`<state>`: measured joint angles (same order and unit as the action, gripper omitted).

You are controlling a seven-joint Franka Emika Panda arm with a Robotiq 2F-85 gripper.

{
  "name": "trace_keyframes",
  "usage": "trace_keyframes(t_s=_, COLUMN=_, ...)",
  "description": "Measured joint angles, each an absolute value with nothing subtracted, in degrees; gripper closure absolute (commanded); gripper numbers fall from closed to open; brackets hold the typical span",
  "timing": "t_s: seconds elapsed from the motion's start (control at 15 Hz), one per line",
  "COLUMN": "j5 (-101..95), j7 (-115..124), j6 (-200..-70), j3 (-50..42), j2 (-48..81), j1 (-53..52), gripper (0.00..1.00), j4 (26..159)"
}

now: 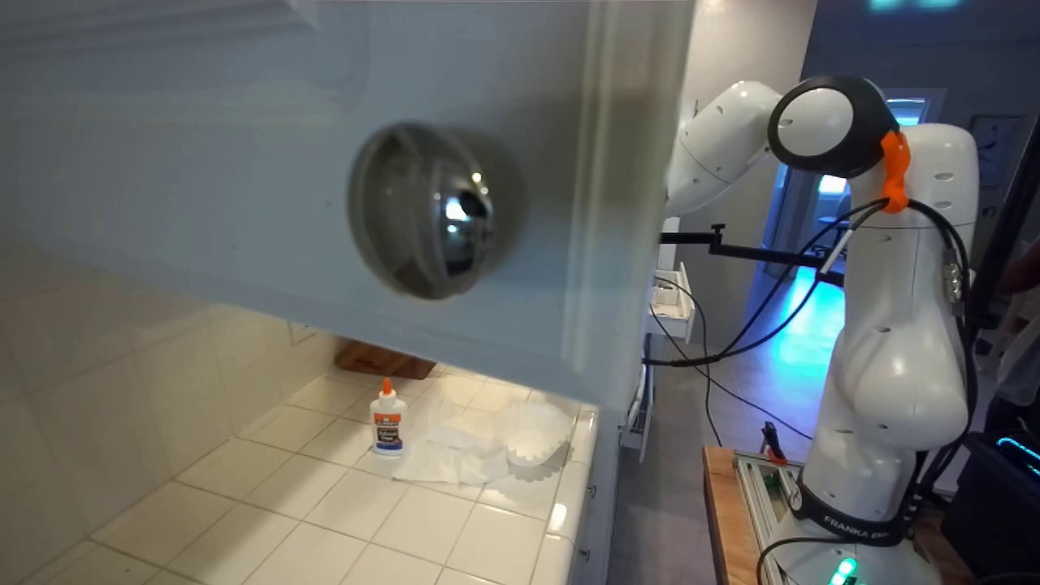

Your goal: Move the pot to the right

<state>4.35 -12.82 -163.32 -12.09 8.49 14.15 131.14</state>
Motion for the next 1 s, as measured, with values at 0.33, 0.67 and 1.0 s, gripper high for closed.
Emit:
trace_keyframes(t_s=0.33, j5=4.3, j7=-10.3, j6=-155.2, j3=-9.4, j2=2.3, j1=10.4, gripper=0.0, j4=136.7)
trace_keyframes(t_s=0.67, j5=1.2, j7=-2.4, j6=-140.9, j3=-6.6, j2=-5.1, j1=7.6, gripper=0.0, j4=140.2)
trace_keyframes(t_s=1.0, j5=-2.1, j7=4.4, j6=-133.8, j3=-3.2, j2=-12.5, j1=6.3, gripper=0.0, j4=143.5)
